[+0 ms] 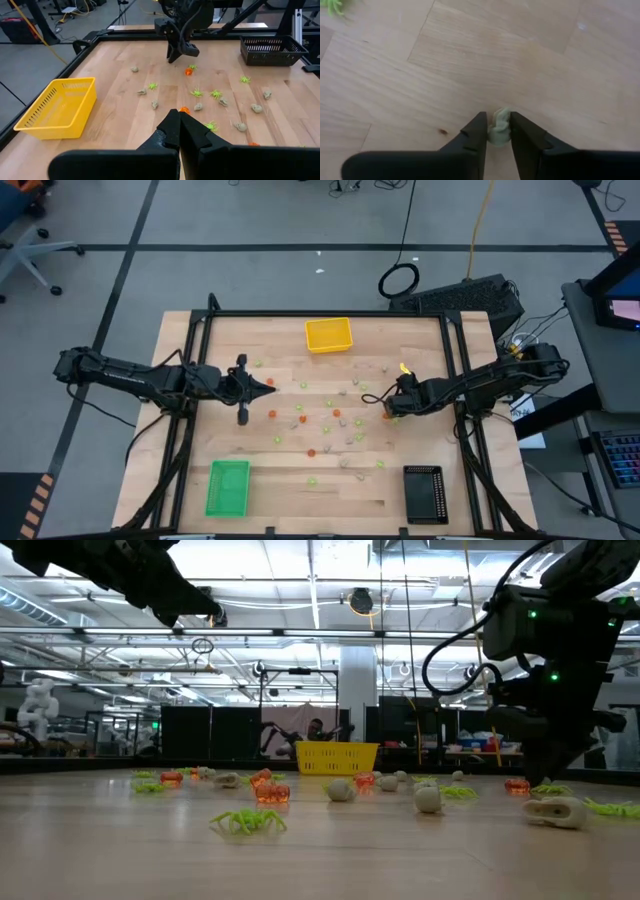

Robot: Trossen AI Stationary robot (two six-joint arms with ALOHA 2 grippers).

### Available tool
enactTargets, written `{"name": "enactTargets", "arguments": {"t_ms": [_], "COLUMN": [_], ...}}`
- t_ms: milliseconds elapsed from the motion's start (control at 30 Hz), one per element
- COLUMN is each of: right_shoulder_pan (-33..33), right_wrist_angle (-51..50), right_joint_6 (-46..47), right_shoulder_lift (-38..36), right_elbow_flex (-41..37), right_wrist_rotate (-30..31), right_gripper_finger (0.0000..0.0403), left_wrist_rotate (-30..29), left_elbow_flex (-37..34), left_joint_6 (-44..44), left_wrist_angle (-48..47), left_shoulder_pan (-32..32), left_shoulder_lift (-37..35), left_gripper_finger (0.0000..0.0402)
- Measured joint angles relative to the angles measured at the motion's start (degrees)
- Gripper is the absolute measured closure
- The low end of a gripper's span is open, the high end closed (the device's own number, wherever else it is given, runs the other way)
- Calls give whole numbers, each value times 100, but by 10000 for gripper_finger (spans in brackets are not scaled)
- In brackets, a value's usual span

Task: Sort Halloween decoration
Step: Put the white skull toy into the green bin

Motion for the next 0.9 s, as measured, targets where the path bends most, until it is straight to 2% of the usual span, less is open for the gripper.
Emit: {"name": "enactTargets", "arguments": {"t_ms": [267,900], "right_shoulder_pan": [0,-2], "right_wrist_angle": [65,424], "right_joint_6": [-265,-1223], "right_shoulder_lift": [2,20], "right_elbow_flex": [2,424], "right_wrist_rotate": [-8,-189], "right_gripper_finger": [369,375], "left_wrist_rotate": [0,0], "left_elbow_flex": [0,0], "left_joint_6": [2,7], "left_wrist_angle": [0,-96], "left_shoulder_pan": [0,0], "left_shoulder_lift": [0,0], "left_gripper_finger": [402,402]}}
